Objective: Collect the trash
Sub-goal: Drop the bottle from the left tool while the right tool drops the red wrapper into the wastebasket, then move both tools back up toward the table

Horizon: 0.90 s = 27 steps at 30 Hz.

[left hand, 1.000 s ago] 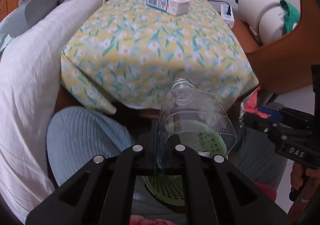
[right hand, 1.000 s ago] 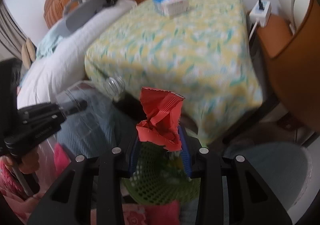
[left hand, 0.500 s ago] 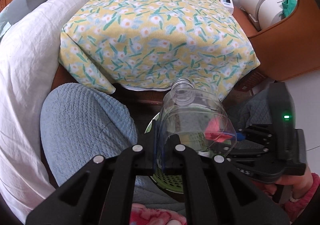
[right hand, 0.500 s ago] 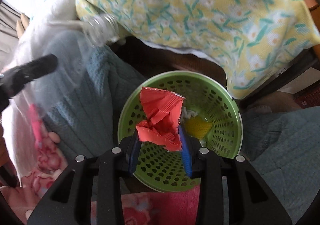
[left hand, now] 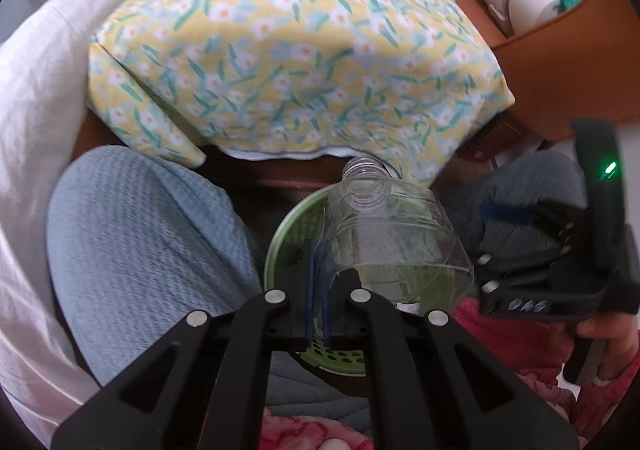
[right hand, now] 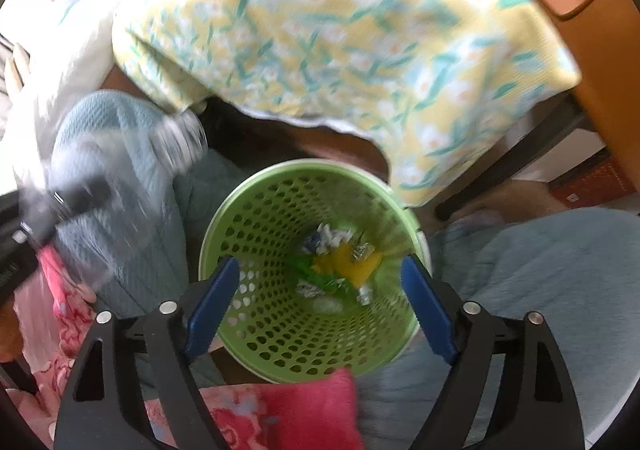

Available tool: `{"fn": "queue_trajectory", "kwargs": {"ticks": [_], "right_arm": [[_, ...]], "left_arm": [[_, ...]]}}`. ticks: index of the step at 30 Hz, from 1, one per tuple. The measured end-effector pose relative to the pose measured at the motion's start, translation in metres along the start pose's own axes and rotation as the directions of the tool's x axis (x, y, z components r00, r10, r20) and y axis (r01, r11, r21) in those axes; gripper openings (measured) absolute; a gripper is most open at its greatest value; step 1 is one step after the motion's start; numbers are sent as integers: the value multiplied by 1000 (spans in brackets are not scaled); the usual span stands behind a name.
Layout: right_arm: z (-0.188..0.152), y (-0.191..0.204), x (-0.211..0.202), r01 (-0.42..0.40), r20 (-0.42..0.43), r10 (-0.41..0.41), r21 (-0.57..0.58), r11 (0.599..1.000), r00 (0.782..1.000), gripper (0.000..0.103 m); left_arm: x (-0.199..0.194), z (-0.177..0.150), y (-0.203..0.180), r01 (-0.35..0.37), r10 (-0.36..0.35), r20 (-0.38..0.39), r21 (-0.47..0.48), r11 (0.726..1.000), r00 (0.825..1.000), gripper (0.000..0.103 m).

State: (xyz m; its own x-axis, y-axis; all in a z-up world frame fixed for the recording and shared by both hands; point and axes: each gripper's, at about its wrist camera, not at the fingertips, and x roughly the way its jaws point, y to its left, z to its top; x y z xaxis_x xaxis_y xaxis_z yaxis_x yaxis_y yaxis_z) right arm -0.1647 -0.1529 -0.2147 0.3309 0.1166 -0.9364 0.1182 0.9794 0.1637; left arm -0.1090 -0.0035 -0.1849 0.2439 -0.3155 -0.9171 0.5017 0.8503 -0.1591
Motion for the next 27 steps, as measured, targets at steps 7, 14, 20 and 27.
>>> {"fn": "queue_trajectory", "kwargs": {"ticks": [7, 14, 20, 27], "right_arm": [[4, -19, -16, 20, 44, -22, 46, 999, 999, 87], [3, -30, -19, 14, 41, -17, 76, 997, 999, 87], [3, -31, -18, 13, 40, -16, 73, 997, 999, 87], [5, -27, -23, 9, 59, -13, 69, 998, 998, 87]], "left_arm": [[22, -8, -5, 58, -57, -89, 7, 998, 994, 3], [36, -11, -8, 86, -82, -156, 21, 996, 984, 7], [30, -9, -16, 56, -48, -110, 67, 996, 993, 60], [14, 7, -20, -8, 9, -12, 106, 994, 1000, 70]]}}
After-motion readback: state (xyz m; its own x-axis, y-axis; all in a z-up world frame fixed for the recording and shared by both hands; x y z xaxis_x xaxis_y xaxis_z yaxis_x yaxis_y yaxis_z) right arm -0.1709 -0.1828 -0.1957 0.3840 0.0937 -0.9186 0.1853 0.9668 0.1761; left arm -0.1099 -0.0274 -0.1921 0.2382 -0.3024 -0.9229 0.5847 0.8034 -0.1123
